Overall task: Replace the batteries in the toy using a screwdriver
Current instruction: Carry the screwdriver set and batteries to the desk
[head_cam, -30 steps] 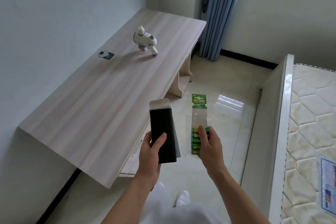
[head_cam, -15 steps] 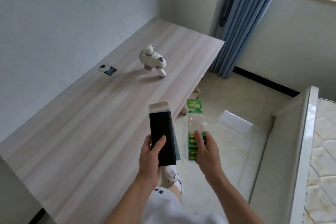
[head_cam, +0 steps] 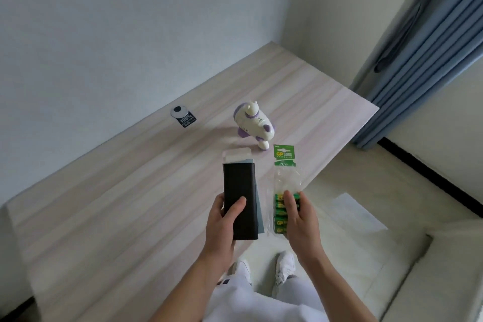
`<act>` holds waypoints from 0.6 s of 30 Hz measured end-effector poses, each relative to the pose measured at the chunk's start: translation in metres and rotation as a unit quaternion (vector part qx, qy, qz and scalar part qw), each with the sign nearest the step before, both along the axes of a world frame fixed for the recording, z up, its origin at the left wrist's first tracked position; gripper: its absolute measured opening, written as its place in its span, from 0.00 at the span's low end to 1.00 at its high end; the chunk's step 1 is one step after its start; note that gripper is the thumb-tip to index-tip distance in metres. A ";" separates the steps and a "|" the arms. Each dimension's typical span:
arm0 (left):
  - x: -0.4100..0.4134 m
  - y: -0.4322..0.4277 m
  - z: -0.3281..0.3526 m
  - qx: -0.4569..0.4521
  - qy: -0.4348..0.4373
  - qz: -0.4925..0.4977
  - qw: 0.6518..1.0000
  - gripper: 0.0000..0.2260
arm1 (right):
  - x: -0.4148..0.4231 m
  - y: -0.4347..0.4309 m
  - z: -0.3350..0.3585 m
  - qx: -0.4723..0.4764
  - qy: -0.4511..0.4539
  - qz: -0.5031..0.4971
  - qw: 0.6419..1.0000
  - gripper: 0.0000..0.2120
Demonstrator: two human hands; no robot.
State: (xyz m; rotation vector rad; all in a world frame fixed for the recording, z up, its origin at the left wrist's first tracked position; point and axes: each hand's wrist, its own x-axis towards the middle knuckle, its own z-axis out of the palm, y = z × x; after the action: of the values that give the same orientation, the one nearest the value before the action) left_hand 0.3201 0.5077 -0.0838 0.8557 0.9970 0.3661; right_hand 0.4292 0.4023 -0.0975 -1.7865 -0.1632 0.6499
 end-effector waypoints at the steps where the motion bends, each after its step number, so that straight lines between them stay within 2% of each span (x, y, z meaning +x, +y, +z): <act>1: 0.002 0.004 -0.002 -0.003 0.002 0.017 1.000 0.20 | 0.004 0.006 -0.001 -0.006 -0.002 0.016 1.000 0.14; 6: 0.008 0.017 -0.012 -0.017 0.014 0.112 0.993 0.16 | 0.030 0.034 -0.010 -0.019 0.009 0.111 0.994 0.15; 10: 0.011 0.017 -0.018 -0.018 0.034 0.195 0.980 0.12 | 0.054 0.056 -0.015 -0.054 -0.017 0.181 0.982 0.15; 18: -0.004 0.013 -0.050 0.012 0.125 0.283 0.951 0.15 | 0.067 0.093 -0.043 -0.096 -0.016 0.294 0.951 0.15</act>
State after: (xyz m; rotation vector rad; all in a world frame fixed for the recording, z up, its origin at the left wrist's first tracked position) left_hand 0.3158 0.5207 -0.1338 0.6331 1.4782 0.7724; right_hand 0.4963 0.4953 -0.1404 -1.9416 -0.6937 1.0875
